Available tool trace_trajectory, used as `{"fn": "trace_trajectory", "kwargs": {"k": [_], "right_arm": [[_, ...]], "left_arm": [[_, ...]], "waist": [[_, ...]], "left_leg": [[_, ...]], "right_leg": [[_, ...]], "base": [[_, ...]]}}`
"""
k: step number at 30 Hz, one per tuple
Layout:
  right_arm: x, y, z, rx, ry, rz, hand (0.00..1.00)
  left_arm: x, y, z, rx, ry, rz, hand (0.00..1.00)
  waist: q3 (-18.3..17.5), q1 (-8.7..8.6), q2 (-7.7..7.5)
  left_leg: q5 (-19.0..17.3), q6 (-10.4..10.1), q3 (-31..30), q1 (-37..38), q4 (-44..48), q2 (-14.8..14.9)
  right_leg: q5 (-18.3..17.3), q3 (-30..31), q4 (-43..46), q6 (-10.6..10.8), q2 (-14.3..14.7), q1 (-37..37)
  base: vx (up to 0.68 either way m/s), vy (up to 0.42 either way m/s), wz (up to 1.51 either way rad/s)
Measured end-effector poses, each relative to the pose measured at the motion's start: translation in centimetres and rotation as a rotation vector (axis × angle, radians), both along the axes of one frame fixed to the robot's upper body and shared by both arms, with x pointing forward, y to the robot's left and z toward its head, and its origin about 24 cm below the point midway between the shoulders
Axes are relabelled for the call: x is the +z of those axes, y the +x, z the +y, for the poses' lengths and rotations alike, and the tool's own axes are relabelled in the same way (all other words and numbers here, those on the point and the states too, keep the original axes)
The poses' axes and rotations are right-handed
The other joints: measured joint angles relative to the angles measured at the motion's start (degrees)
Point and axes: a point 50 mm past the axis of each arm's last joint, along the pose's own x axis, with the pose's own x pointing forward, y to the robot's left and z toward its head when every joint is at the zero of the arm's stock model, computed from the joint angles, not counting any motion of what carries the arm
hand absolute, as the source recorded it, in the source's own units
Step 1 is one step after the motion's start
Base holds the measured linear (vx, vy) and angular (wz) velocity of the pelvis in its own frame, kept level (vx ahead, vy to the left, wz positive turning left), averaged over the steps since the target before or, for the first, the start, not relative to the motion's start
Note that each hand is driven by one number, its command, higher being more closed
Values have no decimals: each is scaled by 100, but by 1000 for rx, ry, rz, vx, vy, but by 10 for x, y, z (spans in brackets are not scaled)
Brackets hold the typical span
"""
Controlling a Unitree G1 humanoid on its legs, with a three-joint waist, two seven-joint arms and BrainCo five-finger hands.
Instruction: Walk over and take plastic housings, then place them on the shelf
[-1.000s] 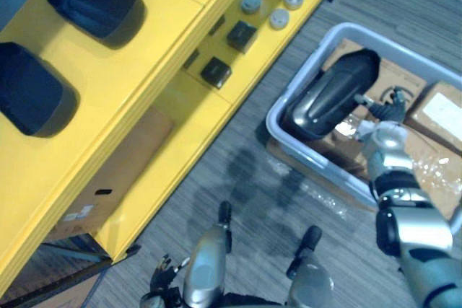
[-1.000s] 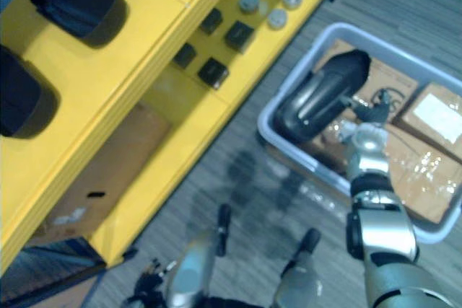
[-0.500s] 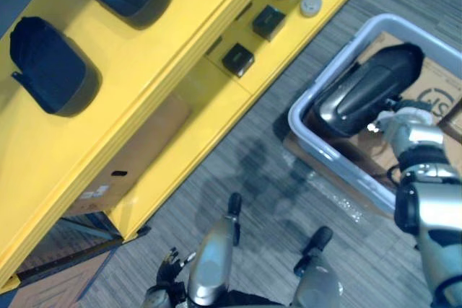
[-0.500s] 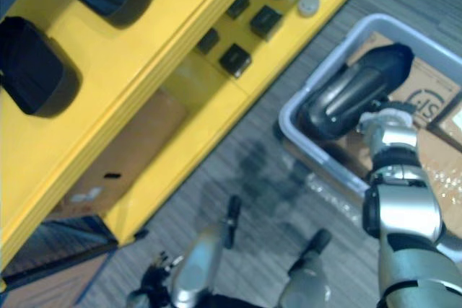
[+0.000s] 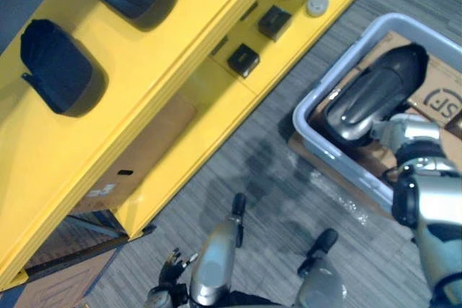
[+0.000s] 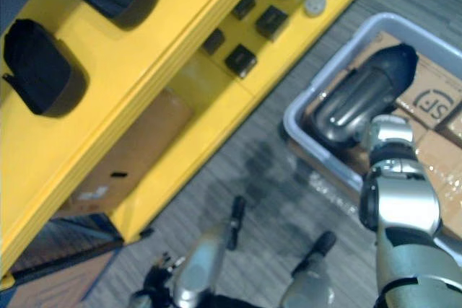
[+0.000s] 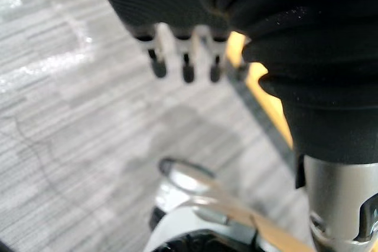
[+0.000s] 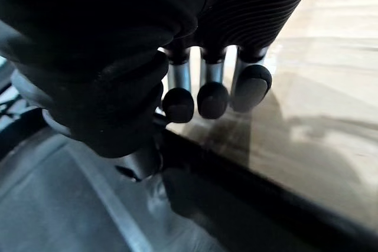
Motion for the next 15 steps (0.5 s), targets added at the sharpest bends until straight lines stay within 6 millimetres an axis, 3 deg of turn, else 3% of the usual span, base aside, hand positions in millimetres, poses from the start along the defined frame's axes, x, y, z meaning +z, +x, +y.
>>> {"fn": "trace_trajectory", "kwargs": {"k": [6,9,12,15], "right_arm": [[31,-15,-38,-61,-313,-131,100],[37,-26,-50,-81,-490,-189,100],[35,-29,-46,-46,-612,-221,100],[18,-32,-31,35,-732,-235,100]], "left_arm": [[10,10,2,4,13,-69,0],[22,20,3,-19,109,-150,0],[35,34,4,-53,216,-228,0],[50,48,11,-102,363,-314,0]], "waist": [[2,-60,-2],[18,-259,-27],[35,-411,-75],[-65,-496,-290]], "left_leg": [[44,4,-1,96,-80,-13],[63,1,23,242,-171,5],[85,-32,64,381,-271,64],[155,-106,234,646,-543,187]], "right_leg": [[18,-8,-19,23,-7,69],[18,-2,-26,22,8,173],[19,31,-47,21,62,241],[14,198,-137,7,179,279]], "base": [[-3,2,1],[2,-2,-4],[-4,-18,-13],[11,-42,-31]]}}
